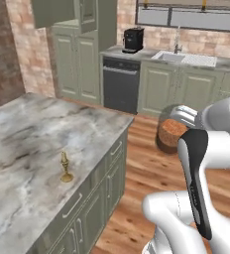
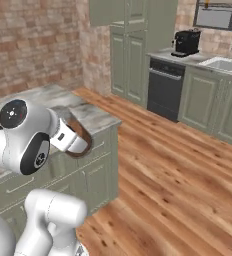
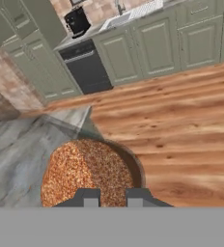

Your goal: Pick the jar and candle from the dining table and place them in the open cabinet. Close the cabinet after placing the objects.

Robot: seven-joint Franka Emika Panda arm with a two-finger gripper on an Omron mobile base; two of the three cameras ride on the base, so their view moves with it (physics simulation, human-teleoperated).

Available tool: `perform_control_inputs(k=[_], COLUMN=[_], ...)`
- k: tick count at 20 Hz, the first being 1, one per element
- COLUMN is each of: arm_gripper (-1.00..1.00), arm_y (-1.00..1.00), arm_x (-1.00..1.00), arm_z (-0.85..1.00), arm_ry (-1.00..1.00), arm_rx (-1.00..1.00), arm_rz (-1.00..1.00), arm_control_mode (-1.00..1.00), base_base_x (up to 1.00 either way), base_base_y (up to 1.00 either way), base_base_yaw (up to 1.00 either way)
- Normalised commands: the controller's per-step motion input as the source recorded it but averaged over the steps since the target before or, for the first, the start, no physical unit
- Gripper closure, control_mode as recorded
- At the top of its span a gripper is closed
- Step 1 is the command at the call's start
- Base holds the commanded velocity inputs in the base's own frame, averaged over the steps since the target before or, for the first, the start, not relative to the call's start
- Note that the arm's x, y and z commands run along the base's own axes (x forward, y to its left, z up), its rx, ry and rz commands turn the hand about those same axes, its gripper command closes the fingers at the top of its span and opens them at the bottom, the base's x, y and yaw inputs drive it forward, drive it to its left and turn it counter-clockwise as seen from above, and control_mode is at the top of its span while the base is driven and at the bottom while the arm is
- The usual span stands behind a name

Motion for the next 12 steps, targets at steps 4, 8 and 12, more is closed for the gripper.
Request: perform_control_inputs(k=[4, 8, 12], arm_gripper=[1.0, 1.0, 1.0], arm_y=[0.0, 0.0, 0.0], arm_x=[0.0, 0.0, 0.0], arm_z=[0.0, 0.0, 0.0], arm_ry=[0.0, 0.0, 0.0], arm_rx=[0.0, 0.0, 0.0], arm_rz=[0.0, 0.0, 0.0], arm_control_mode=[1.0, 1.0, 1.0], base_base_x=[0.0, 0.03, 0.13], base_base_y=[-0.2, -0.14, -0.13], base_base_yaw=[-0.42, -0.4, -0.38])
